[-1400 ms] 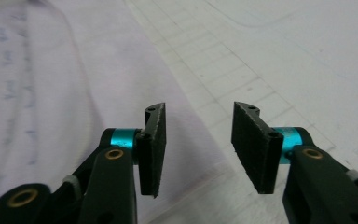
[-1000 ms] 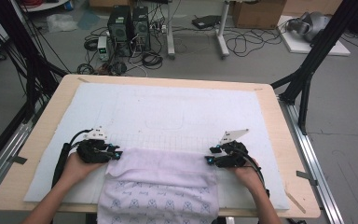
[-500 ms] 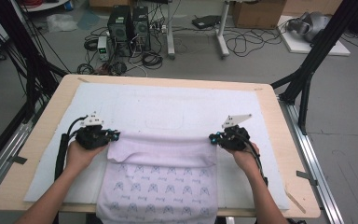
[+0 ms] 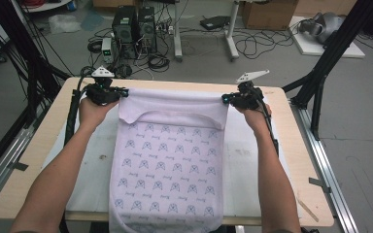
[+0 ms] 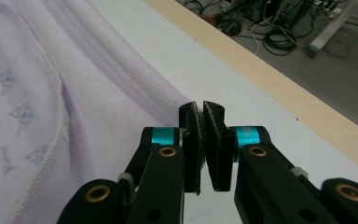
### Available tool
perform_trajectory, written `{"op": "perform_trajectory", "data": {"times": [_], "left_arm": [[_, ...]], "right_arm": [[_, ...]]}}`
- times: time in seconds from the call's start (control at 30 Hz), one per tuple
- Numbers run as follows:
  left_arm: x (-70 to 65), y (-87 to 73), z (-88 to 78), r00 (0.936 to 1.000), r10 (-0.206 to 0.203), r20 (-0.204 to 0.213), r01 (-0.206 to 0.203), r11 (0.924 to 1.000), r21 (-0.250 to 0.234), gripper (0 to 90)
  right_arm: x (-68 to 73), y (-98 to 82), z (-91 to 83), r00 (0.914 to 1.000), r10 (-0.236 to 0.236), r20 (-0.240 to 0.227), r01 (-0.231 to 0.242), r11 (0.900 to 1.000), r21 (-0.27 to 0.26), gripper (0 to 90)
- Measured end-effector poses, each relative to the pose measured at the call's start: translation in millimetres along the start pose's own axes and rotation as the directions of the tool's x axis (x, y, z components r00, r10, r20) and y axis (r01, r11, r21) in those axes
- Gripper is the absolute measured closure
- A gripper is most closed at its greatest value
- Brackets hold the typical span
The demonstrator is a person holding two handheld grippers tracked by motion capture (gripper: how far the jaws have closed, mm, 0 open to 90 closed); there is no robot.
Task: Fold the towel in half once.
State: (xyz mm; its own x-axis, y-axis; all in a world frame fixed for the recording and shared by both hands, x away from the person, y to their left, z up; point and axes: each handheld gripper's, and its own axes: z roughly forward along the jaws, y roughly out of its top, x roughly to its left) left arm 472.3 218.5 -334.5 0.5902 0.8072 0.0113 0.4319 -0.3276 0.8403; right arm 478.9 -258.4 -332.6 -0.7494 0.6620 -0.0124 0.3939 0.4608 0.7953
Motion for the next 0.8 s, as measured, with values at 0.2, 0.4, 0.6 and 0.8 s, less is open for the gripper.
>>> {"op": "perform_trajectory", "data": {"times": [0.2, 0.4, 0.6, 0.8], "left_arm": [[12.5, -34.7, 2.3, 0.998, -0.051, 0.038, 0.048, 0.9961, 0.074, 54.0], [1.5, -65.1, -1.8, 0.9921, -0.032, 0.121, 0.023, 0.9965, 0.08, 50.9], [-14.5, -81.2, -2.6, 0.9808, -0.009, 0.195, -0.012, 0.9945, 0.104, 48.9], [-26.9, -88.0, -6.3, 0.9676, 0.022, 0.251, -0.051, 0.9927, 0.109, 45.6]], "right_arm": [[0.6, -28.3, 17.7, 0.9984, 0.054, -0.02, -0.053, 0.998, 0.029, 57.3], [19.7, -53.4, 23.1, 0.997, 0.043, -0.064, -0.039, 0.998, 0.054, 52.1], [35.7, -69.6, 23.9, 0.994, 0.041, -0.101, -0.035, 0.998, 0.061, 48.9], [45.6, -81.9, 24.2, 0.9929, 0.036, -0.114, -0.028, 0.997, 0.073, 47.4]]}}
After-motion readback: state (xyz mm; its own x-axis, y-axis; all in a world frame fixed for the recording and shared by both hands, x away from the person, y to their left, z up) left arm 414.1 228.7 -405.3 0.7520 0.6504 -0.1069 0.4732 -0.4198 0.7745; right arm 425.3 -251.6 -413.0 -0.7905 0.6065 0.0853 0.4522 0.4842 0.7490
